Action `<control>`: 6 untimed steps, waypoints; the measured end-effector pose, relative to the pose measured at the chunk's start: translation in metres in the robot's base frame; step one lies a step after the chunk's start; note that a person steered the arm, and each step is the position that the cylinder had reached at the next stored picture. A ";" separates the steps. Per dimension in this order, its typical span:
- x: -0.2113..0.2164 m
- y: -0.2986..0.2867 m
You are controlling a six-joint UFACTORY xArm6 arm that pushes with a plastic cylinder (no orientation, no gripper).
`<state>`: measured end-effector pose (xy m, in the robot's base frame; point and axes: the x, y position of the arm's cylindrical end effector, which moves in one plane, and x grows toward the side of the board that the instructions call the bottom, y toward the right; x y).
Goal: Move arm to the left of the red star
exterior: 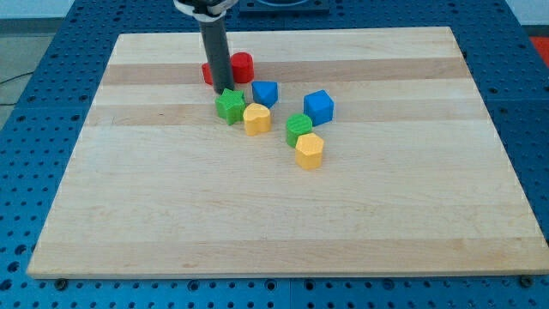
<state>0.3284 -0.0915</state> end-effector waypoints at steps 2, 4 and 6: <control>0.049 -0.029; 0.014 -0.023; -0.003 0.007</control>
